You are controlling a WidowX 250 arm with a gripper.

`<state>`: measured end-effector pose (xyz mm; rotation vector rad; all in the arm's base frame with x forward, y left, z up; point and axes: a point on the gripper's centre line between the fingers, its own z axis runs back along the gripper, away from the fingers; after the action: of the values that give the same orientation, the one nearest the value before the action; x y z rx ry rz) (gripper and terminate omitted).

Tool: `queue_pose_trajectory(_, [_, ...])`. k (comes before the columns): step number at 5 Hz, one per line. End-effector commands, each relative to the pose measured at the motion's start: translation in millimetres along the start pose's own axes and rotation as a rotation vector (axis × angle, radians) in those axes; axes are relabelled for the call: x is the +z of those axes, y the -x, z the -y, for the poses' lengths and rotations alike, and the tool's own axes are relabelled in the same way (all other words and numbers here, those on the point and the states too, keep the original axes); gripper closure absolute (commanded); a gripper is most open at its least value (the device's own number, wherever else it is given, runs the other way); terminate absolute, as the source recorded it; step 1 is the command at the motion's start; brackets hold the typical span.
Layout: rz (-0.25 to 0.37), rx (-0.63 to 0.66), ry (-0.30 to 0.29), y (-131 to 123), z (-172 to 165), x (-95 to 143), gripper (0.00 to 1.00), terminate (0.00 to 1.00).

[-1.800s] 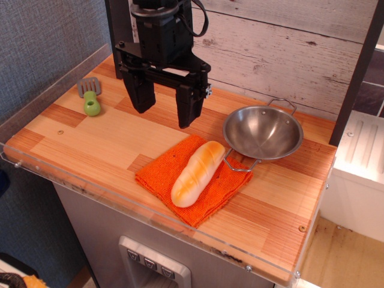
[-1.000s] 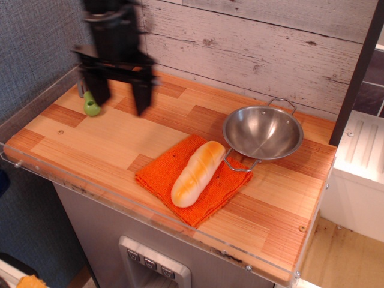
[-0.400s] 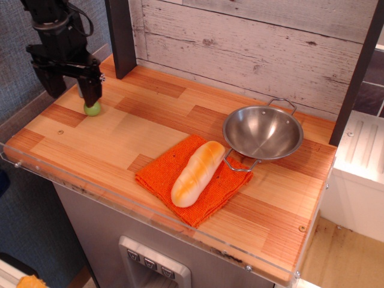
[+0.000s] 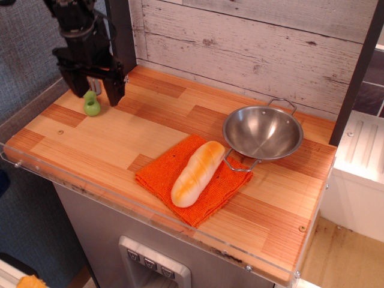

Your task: Place the spatula to the left of the bread.

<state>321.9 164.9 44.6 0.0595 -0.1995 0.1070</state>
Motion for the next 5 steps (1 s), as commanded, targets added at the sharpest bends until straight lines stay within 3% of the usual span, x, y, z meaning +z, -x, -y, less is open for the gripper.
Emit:
queue_pose_trajectory(1, [-0.038,0.064,-0.045,4.7,-16.3,-8.2,0.0,0.0])
queue_pose_trajectory(3, [-0.068,0.132,-0.028,16.2,-26.0,-25.4,0.0,0.0])
queue_pose_trajectory(4, [-0.068,0.15,-0.017,15.9,-25.2,-28.8,1.0,0.0])
queue_pose_trajectory(5, [-0.054,0.165,-0.004,15.7,-25.1,-27.4,1.0,0.0])
